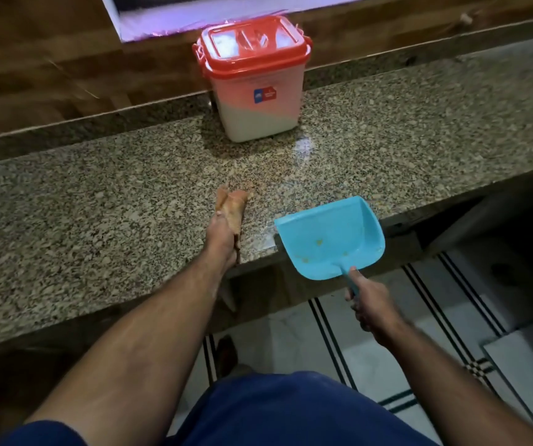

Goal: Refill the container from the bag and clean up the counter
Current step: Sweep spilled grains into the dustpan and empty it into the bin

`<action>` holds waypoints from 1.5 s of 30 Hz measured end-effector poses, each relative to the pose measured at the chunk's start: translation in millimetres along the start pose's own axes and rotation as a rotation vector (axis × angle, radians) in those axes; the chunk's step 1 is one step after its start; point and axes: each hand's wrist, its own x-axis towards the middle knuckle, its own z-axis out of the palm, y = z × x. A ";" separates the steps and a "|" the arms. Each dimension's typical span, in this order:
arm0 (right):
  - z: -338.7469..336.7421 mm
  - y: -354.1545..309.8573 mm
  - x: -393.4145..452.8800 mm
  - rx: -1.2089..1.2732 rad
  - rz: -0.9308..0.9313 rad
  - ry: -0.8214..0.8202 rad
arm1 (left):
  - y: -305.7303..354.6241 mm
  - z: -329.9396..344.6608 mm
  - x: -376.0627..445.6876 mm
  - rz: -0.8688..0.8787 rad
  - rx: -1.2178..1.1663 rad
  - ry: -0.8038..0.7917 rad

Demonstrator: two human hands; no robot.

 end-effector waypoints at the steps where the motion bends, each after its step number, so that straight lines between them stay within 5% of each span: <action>1: -0.4 8.3 -1.3 -0.013 0.008 -0.021 | -1.3 -3.0 -1.6 -0.001 -0.005 0.028; 8: -20.1 64.1 -13.8 -0.123 0.081 -0.195 | -0.2 -18.5 -11.8 0.089 -0.148 0.096; 14: -18.4 113.7 -26.1 -0.150 0.246 -0.136 | 20.7 -32.6 -17.9 0.061 -0.051 0.182; 20: 0.2 97.9 -15.0 -0.184 0.164 -0.064 | 29.4 -28.6 -29.7 0.066 0.331 0.243; 29: 34.3 82.2 0.0 -0.126 0.172 -0.011 | 27.3 -24.4 -4.3 0.131 0.461 0.154; 35: 46.7 76.6 5.8 -0.152 0.162 -0.014 | 28.4 -23.4 8.1 0.326 0.843 0.346; 40: 61.2 69.9 13.1 -0.143 0.159 0.001 | -5.3 -18.7 8.2 0.168 1.063 0.132; 43: 72.5 65.3 17.5 -0.139 0.163 -0.001 | -37.9 14.8 -21.2 0.383 1.116 -0.014; 45: 77.1 61.8 20.6 -0.110 0.168 -0.014 | -46.0 46.2 -35.4 0.362 1.053 -0.137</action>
